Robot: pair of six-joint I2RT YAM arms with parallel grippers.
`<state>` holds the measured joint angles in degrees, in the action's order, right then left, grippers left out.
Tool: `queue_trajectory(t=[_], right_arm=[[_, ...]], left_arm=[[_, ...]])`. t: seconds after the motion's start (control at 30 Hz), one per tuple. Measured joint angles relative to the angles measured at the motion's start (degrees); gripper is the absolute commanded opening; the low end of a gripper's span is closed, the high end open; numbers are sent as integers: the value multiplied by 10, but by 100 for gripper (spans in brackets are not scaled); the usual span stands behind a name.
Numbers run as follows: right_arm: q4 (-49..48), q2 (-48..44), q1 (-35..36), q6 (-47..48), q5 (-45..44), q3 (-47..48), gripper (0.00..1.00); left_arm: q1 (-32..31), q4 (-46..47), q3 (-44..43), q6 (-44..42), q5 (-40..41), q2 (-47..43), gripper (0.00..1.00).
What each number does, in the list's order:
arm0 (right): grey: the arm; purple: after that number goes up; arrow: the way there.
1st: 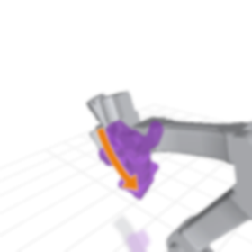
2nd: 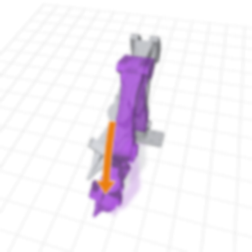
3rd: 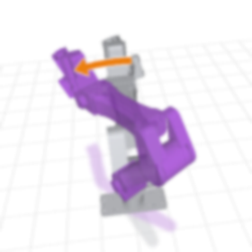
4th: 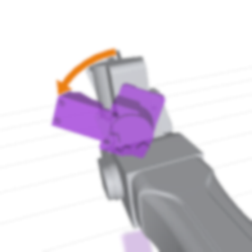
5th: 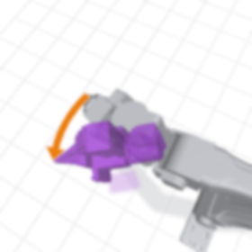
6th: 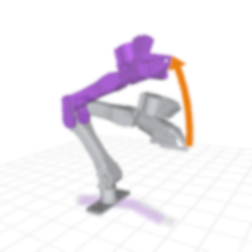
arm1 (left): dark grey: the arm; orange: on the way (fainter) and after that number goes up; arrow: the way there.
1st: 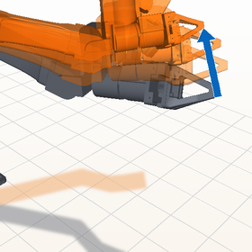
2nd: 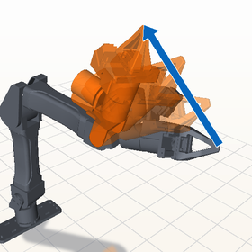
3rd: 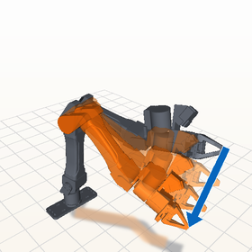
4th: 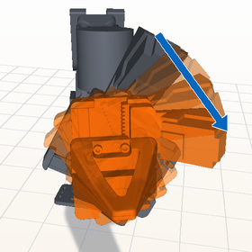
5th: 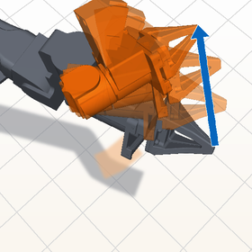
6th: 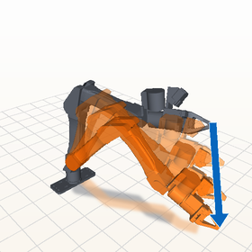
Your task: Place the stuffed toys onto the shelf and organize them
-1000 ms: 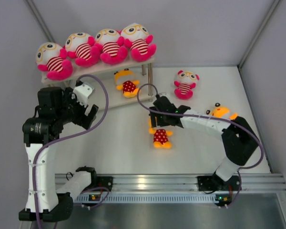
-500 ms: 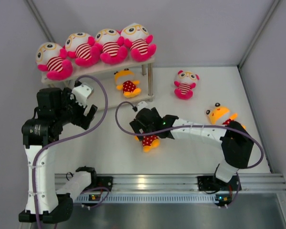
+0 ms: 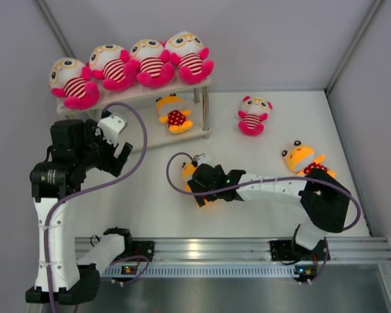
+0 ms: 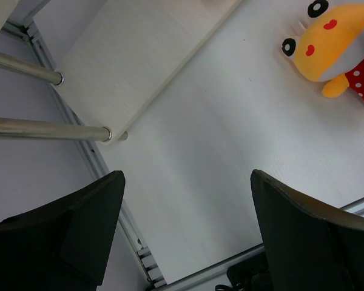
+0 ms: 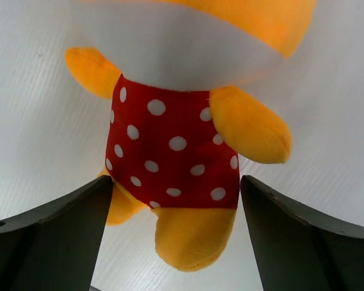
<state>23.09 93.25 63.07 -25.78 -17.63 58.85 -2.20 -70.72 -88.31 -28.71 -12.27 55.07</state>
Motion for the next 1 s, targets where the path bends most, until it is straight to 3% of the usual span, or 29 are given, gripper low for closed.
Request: queue_trajectory(t=[0.1,0.13,0.2,0.23,0.3,0.5,0.7,1.0], right_arm=[[-3,4,0,-12,9,-4,73],[-5,4,0,-14,10,-4,53],[-12,5,0,-13,13,-4,34],[-15,6,0,-12,14,-4,17],[-23,6,0,-3,21,-3,0],[-23,6,0,21,68,33,0],[-24,26,0,37,119,177,0],[-70,266,0,13,156,514,0]], left_arm=[[0,0,0,0,2,2,91],[0,0,0,0,3,2,91],[0,0,0,0,4,2,91],[0,0,0,0,4,2,91],[0,0,0,0,9,2,91],[0,-1,-1,15,68,1,91],[0,-12,-33,33,178,-12,91],[0,-30,-64,42,253,-56,93]])
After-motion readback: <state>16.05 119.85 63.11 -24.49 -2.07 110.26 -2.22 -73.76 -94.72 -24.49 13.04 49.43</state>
